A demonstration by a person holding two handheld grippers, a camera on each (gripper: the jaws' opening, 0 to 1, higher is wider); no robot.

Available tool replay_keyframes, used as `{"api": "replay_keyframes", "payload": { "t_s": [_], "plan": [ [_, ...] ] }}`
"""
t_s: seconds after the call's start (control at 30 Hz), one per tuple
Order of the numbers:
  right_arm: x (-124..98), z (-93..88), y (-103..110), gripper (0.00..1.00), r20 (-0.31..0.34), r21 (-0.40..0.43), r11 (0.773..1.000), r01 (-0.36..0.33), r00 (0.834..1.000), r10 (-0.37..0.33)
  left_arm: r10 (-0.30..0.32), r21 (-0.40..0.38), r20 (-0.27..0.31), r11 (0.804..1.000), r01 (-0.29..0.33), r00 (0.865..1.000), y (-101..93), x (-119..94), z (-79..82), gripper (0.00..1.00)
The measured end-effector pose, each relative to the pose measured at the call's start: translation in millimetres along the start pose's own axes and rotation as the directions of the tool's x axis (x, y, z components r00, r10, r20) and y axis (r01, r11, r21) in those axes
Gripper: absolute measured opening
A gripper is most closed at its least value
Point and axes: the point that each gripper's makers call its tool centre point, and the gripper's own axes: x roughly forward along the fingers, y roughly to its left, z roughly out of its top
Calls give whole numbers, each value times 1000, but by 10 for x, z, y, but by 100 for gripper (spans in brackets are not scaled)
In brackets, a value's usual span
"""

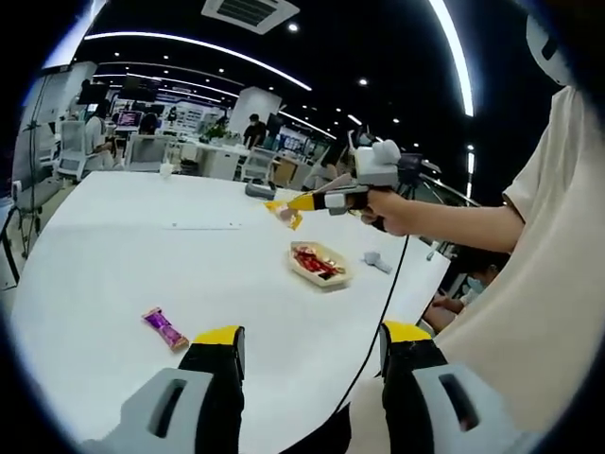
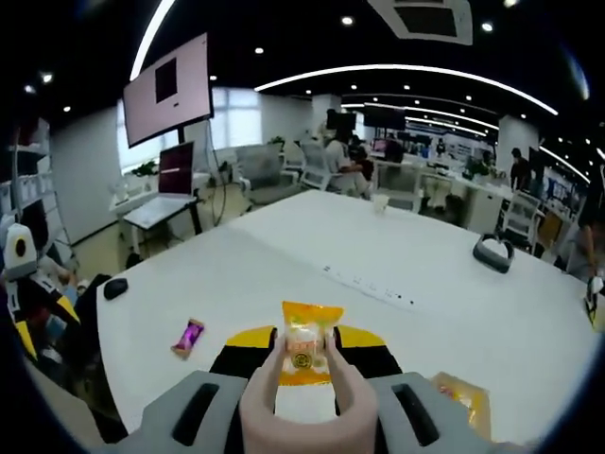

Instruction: Place the target food into the container with the food tongs after gripping and lifting it, then release it inside without dropping or visibly crushing the food.

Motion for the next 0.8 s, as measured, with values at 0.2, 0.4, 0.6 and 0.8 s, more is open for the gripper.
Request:
{"api": "replay_keyframes", "payload": {
  "t_s": [0.2, 0.4, 0.6, 0.8],
  "plan": [
    [-114, 4, -258, 22, 17, 21, 999, 32, 999, -33, -19, 7, -7, 1000, 19, 1000, -97, 141, 14, 57],
    [-270, 9, -455, 22, 32, 39, 997, 68, 997, -69, -46, 19, -18, 999, 47, 999, -173, 267, 39, 57],
    [-435, -32, -640, 22, 37, 59, 992, 108, 993, -110, -63, 29, -22, 998, 64, 998, -220, 344, 58, 57],
    [-590, -108, -836, 22, 36, 86, 985, 153, 987, -156, -80, 36, -32, 996, 81, 996, -279, 396, 52, 57]
  ]
}}
